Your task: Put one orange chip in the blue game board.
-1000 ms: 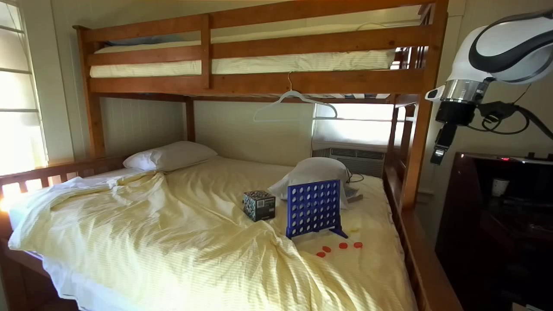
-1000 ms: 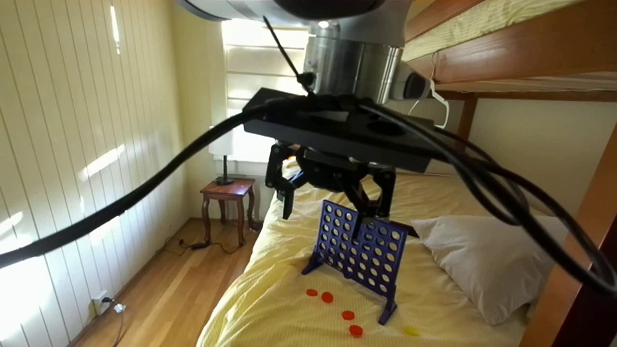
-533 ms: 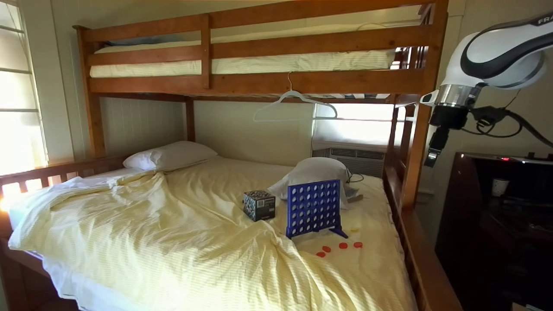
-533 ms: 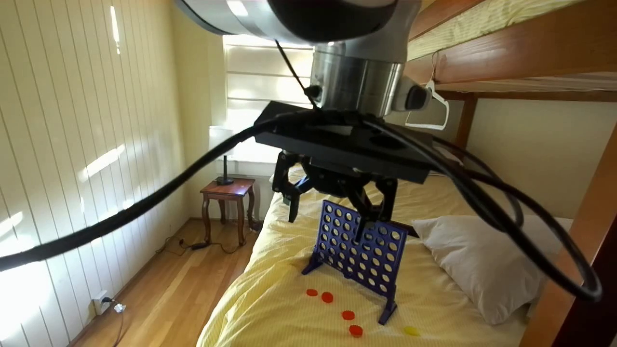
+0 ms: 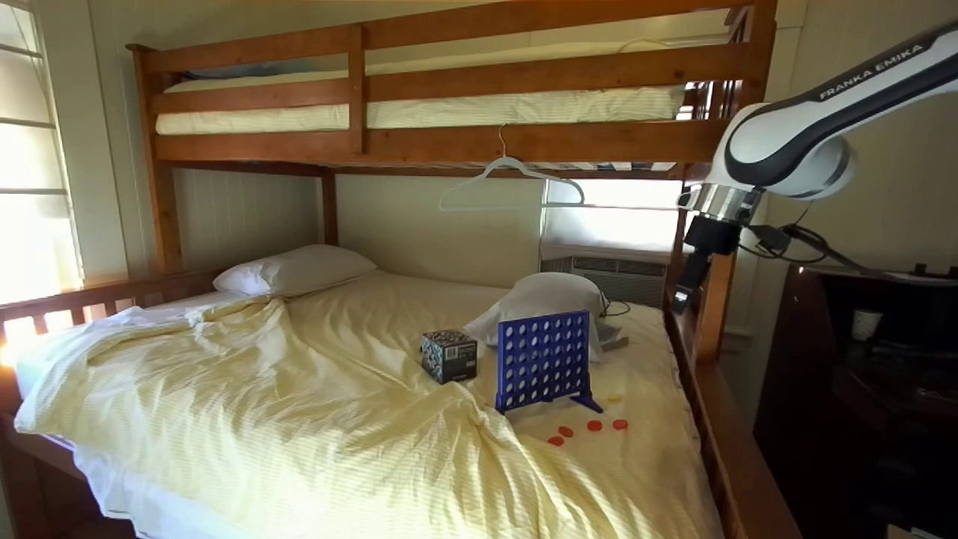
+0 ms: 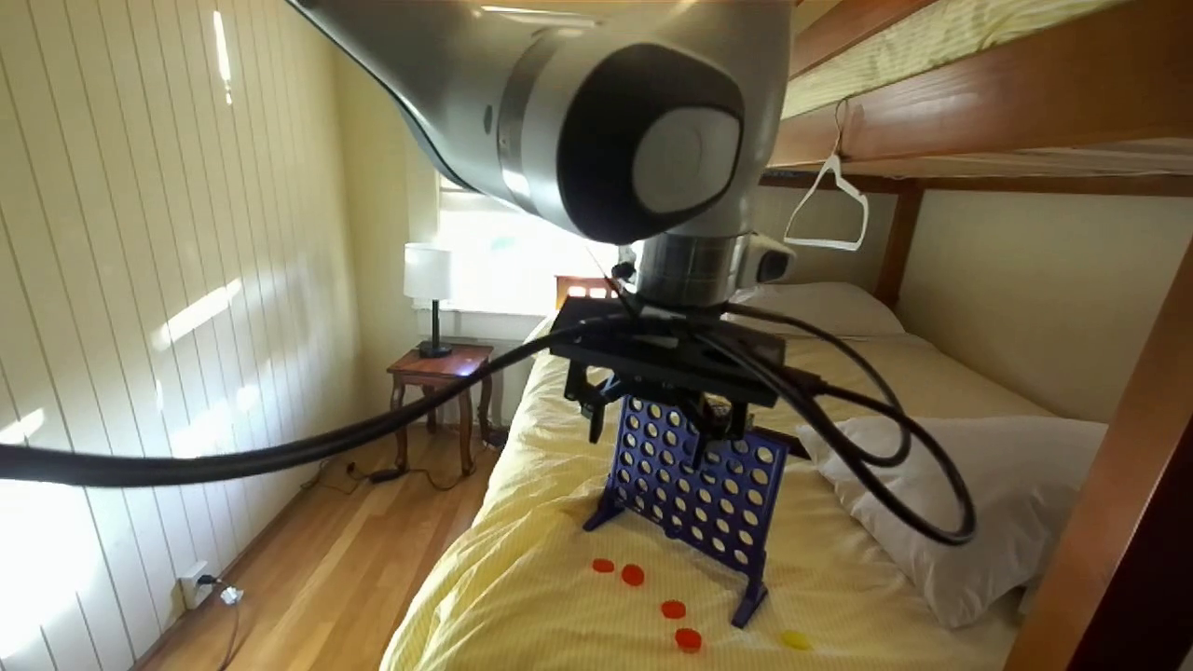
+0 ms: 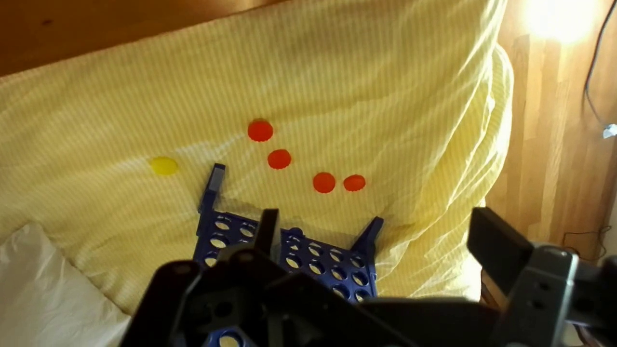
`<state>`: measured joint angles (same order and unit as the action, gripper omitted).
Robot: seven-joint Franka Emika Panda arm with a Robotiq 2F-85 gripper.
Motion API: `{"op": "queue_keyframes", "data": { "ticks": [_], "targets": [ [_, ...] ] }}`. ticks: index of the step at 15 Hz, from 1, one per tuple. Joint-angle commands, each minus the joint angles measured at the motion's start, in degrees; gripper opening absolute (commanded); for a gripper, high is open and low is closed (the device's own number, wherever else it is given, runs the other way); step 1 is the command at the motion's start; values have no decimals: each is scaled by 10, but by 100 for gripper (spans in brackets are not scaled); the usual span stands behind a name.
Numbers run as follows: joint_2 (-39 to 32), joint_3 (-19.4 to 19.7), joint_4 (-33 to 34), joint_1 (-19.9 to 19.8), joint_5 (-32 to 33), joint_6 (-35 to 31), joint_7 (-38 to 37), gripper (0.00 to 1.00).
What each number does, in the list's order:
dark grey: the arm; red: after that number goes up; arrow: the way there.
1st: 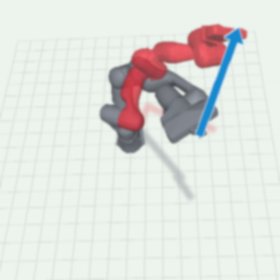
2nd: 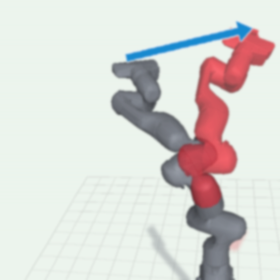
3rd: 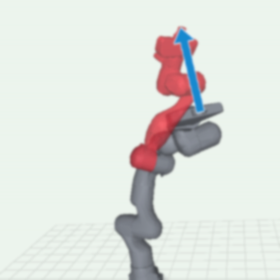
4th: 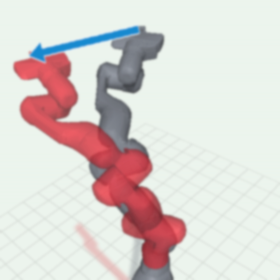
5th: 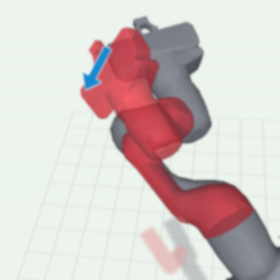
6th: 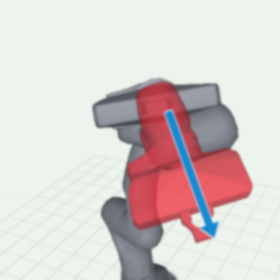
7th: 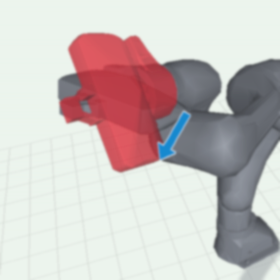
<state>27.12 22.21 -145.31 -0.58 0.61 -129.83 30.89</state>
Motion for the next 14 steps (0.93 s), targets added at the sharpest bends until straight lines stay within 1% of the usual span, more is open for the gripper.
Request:
{"op": "queue_keyframes", "data": {
  "ticks": [1,4,5,6,7,9,13,14],
  "targets": [
    [-88,-32,26,11,-29,-56,-10,100],
    [-163,-61,54,14,-51,-77,-37,100],
    [-185,-69,66,11,-54,-79,-44,100],
    [-197,-75,76,8,-62,-63,-44,100],
    [-151,-82,39,-4,-45,-72,-35,100],
    [-185,-91,58,-7,-52,-72,-39,100],
    [-197,-92,69,-9,-53,-72,-39,100],
    [-214,-91,75,-6,-69,-76,-34,100]
  ]
}}
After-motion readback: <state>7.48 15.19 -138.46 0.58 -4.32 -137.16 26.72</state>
